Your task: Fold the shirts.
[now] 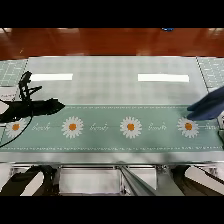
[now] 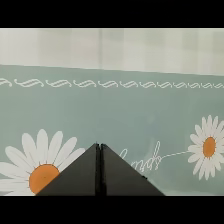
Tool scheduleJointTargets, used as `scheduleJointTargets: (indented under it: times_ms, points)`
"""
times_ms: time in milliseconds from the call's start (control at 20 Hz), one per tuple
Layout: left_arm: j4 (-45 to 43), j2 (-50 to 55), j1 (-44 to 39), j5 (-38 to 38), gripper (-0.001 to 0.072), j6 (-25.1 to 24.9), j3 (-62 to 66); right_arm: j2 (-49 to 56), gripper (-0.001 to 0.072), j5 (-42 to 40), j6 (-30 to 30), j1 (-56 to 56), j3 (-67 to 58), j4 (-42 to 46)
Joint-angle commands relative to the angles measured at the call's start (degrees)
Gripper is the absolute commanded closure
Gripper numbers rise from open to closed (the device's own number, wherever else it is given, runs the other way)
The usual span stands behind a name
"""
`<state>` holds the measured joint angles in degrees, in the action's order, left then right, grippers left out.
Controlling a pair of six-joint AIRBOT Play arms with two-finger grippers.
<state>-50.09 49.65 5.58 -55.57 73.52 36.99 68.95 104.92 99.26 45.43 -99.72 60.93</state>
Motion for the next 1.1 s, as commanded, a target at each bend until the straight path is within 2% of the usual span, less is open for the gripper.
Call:
scheduleJointTargets:
  times_ms: [0,200,300,450,500,550,650,750,800,850,900,950,1000,1050]
  points:
    - [0.0,0.0,0.0,1.3,0.0687,-0.1,0.0,-9.0,0.0686,1.5,-0.8,7.9,15.3,7.5]
    - [0.0,0.0,0.0,2.9,0.0687,0.0,0.0,-17.3,0.0686,1.6,-3.5,18.6,30.0,17.2]
    - [0.0,0.0,-0.2,2.7,0.0688,-0.1,0.0,-19.9,0.0686,1.7,-6.2,23.4,35.0,25.1]
    - [0.0,0.0,-0.7,1.8,0.0687,-1.1,0.0,-21.3,0.0670,1.9,-6.1,25.4,40.9,34.3]
    - [0.0,0.0,-0.7,1.8,0.0688,-1.1,0.0,-21.6,0.0445,2.0,-6.3,25.4,42.6,36.2]
    - [0.0,0.0,-0.7,1.9,0.0687,-1.1,0.0,-22.1,0.0301,1.9,-6.9,25.4,43.8,37.9]
    - [0.0,0.0,-0.5,3.5,0.0687,-1.5,0.1,-22.0,0.0300,1.6,-6.4,25.4,44.4,40.1]
    - [-0.8,0.6,0.5,5.9,0.0688,-4.1,2.1,-22.0,0.0301,0.4,-6.2,25.4,44.2,38.5]
    - [-2.0,1.7,1.8,6.1,0.0688,-4.1,5.0,-22.0,0.0305,-1.1,-6.0,25.4,43.7,35.7]
    - [-2.4,3.2,3.4,6.1,0.0688,-4.0,9.0,-21.9,0.0361,-3.2,-5.4,25.4,42.6,30.5]
    - [-2.4,4.9,4.8,6.1,0.0688,-3.8,13.4,-21.4,0.0476,-6.8,-4.5,25.4,40.7,23.4]
    - [-2.4,6.7,5.9,6.0,0.0688,-3.4,19.0,-20.5,0.0584,-12.0,-3.9,25.4,38.3,12.4]
    - [-2.4,8.5,6.4,5.5,0.0688,-2.3,24.8,-19.5,0.0672,-17.6,-6.6,24.9,35.7,-2.0]
    - [-2.4,10.3,6.2,5.0,0.0688,-0.9,30.6,-18.4,0.0685,-23.6,-10.5,21.8,33.0,-15.2]
